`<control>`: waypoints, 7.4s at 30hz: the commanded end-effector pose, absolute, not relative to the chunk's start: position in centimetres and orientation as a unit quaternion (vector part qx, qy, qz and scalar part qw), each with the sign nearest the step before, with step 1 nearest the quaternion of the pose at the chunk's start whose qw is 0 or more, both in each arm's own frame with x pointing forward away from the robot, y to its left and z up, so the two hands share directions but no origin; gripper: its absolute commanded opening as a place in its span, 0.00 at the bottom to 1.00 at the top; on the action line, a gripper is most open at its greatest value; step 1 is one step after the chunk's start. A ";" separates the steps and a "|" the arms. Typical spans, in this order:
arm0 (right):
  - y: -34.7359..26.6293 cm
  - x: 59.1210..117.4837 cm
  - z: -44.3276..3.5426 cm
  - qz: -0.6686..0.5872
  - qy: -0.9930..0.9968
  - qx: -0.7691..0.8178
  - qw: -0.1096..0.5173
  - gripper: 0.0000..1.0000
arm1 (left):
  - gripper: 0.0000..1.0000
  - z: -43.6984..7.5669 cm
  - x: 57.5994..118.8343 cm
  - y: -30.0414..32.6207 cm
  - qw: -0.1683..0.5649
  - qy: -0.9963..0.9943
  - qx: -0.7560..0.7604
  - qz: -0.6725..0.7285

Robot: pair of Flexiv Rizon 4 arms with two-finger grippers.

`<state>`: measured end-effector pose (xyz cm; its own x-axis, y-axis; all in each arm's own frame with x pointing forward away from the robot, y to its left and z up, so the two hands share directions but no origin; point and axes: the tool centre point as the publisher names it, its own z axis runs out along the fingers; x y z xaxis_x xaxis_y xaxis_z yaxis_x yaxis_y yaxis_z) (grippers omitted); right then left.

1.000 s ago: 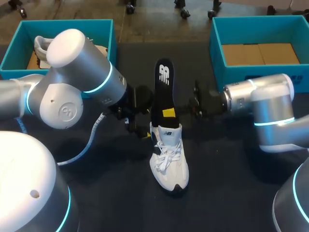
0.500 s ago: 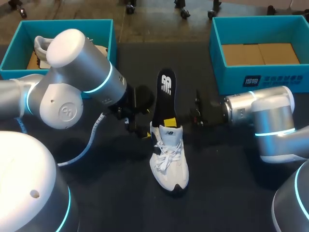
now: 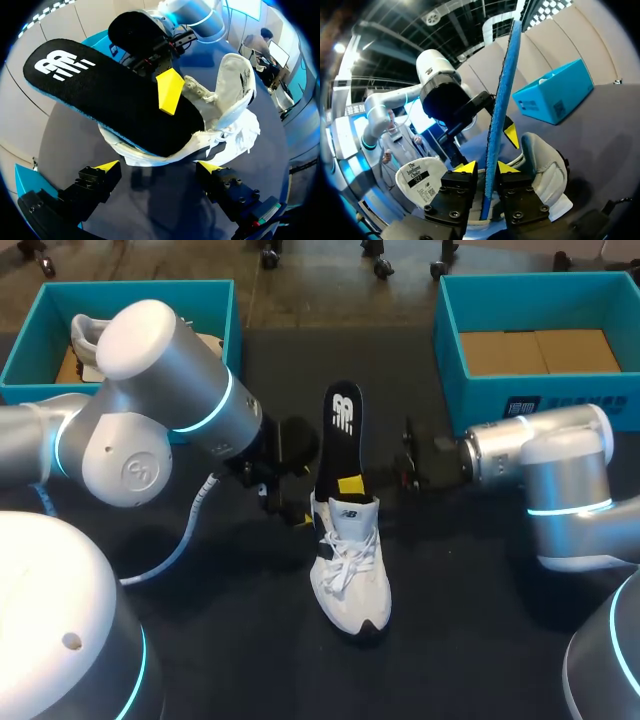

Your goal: Take the shoe out of the shoebox, open the shoe tongue, remove and reinsert the insole, then place the shoe into the shoebox

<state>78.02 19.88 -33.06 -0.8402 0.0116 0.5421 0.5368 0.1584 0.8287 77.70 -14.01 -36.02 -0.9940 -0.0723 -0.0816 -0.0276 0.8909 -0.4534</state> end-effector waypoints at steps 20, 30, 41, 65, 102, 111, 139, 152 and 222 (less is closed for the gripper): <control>20.4 79.2 -32.7 -0.562 -0.762 -0.181 0.264 0.00 | 1.00 -36.0 77.7 -14.1 0.049 0.971 -0.026 -0.231; 20.2 77.1 -34.3 -0.524 -0.773 -0.208 0.292 0.00 | 1.00 -36.0 77.7 -14.1 0.049 0.971 -0.026 -0.231; 20.3 75.4 -35.5 -0.513 -0.772 -0.226 0.299 0.16 | 1.00 -36.0 77.7 -14.1 0.049 0.971 -0.026 -0.231; 20.9 78.2 -33.2 -0.522 -0.793 -0.184 0.254 0.31 | 1.00 -36.0 77.7 -14.1 0.049 0.971 -0.026 -0.231; 20.1 76.9 -33.2 -0.496 -0.800 -0.199 0.273 0.27 | 1.00 -36.0 77.7 -14.1 0.049 0.971 -0.026 -0.231; 19.8 78.4 -33.0 -0.492 -0.806 -0.187 0.272 0.19 | 1.00 -36.0 77.7 -14.1 0.049 0.971 -0.026 -0.231; 20.0 75.9 -34.2 -0.471 -0.801 -0.226 0.294 0.22 | 1.00 -36.0 77.7 -14.1 0.049 0.971 -0.026 -0.231; 20.0 78.0 -33.9 -0.469 -0.809 -0.211 0.285 0.07 | 1.00 -36.0 77.7 -14.1 0.049 0.971 -0.026 -0.231; 20.0 80.5 -32.2 -0.422 -0.839 -0.202 0.279 0.00 | 1.00 -36.0 77.7 -14.1 0.049 0.971 -0.026 -0.231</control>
<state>80.20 19.28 -31.89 -0.7632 0.1055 0.6375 0.5757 0.5588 0.5968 77.70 -14.00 -36.02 -0.9940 -0.0724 -0.0816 -0.0277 0.8909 -0.4534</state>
